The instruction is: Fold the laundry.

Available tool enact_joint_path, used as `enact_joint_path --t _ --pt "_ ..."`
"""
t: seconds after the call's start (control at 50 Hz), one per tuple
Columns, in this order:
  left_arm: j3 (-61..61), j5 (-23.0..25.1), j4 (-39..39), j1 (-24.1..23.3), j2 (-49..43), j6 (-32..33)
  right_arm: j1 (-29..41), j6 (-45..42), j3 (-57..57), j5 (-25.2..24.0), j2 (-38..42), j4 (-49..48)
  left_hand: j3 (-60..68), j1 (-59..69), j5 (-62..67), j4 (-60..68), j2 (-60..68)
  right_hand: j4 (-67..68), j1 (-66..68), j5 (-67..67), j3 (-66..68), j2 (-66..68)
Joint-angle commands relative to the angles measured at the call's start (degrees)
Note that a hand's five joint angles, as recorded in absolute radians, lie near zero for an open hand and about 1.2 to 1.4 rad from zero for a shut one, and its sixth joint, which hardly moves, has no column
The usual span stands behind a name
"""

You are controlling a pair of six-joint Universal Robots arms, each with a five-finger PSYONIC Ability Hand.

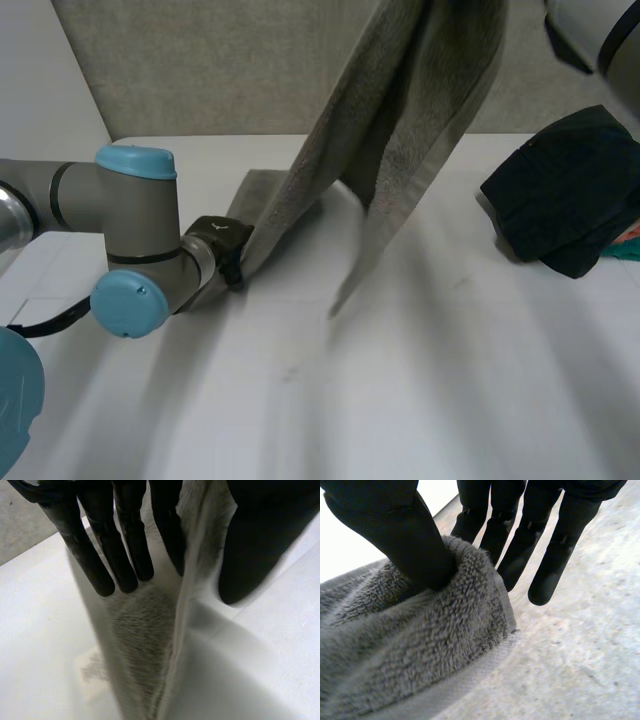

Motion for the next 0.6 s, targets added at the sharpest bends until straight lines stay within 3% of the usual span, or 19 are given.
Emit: enact_joint_path --t 0.02,0.16,0.26,0.36,0.46,0.6 --pt "-0.3 -4.1 2.1 1.8 2.7 -1.9 -2.1 0.7 0.3 1.4 -0.2 -0.1 26.1 22.7 26.2 25.9 24.8 11.6 14.6 11.9 12.1 12.8" --pt "-2.0 -2.0 1.0 6.6 12.3 -2.2 -6.9 -3.5 6.0 1.5 1.6 -1.5 26.1 22.7 26.2 25.9 24.8 11.6 14.6 11.9 12.1 12.8" --pt "-4.3 2.4 1.2 12.1 25.2 2.8 -12.4 -9.8 10.3 1.5 3.9 -3.1 26.1 22.7 26.2 25.9 24.8 11.6 14.6 11.9 12.1 12.8" --pt "-5.2 7.5 1.4 15.6 31.9 8.6 -13.8 -11.5 12.7 1.2 5.7 -3.6 26.1 22.7 26.2 25.9 24.8 11.6 14.6 11.9 12.1 12.8" --pt "-4.4 11.2 1.1 15.4 30.6 11.7 -13.8 -11.5 13.9 0.5 9.0 -4.5 26.1 22.7 26.2 25.9 24.8 11.6 14.6 11.9 12.1 12.8" --pt "0.0 8.7 -0.8 15.5 16.0 15.1 -13.3 -13.2 10.7 0.8 17.4 -8.1 26.1 22.7 26.2 25.9 24.8 11.6 14.6 11.9 12.1 12.8"
